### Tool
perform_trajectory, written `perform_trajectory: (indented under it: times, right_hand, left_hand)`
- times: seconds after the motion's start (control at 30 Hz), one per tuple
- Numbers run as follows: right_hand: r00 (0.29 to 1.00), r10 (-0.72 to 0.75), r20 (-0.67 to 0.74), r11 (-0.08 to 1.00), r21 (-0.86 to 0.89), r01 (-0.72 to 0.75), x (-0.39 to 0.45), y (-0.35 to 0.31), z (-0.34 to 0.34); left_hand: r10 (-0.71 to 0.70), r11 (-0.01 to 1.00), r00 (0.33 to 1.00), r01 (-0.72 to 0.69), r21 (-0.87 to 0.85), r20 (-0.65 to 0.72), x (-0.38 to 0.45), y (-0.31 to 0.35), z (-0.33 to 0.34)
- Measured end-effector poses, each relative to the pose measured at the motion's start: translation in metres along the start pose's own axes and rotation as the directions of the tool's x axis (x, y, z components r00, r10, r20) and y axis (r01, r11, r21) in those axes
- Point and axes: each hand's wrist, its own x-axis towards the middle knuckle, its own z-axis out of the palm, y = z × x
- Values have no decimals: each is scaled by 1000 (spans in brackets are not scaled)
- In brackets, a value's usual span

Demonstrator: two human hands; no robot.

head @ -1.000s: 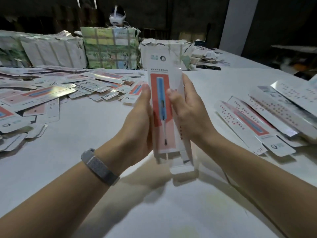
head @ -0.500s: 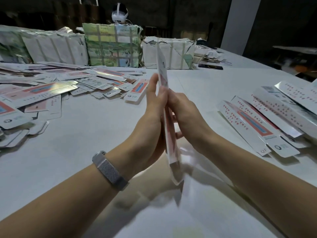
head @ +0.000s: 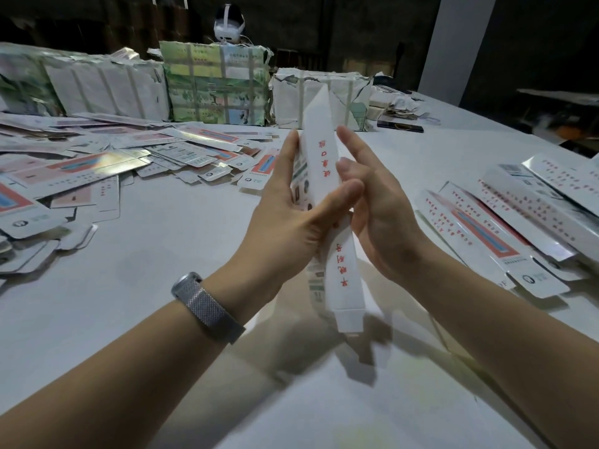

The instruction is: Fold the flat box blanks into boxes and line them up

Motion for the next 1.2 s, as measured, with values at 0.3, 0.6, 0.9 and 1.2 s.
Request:
perform_trajectory:
  times: [0.3, 0.6, 0.9, 1.2]
  right_hand:
    - [998, -55, -40, 997, 46, 56, -3, -1, -7]
    - [994, -46, -97, 990, 128, 59, -6, 12, 8]
    - [991, -89, -96, 995, -40, 86, -8, 13, 11]
    - [994, -105, -37, 994, -42, 104, -8, 13, 9]
  left_hand:
    - [77, 990, 997, -75, 122, -19, 2, -2, -5]
    - [36, 991, 998, -29, -134, 55, -1, -3, 0]
    - [68, 998, 996, -67, -10, 52, 4, -13, -4]
    - [56, 985, 998, -51, -164, 25, 7, -10, -10]
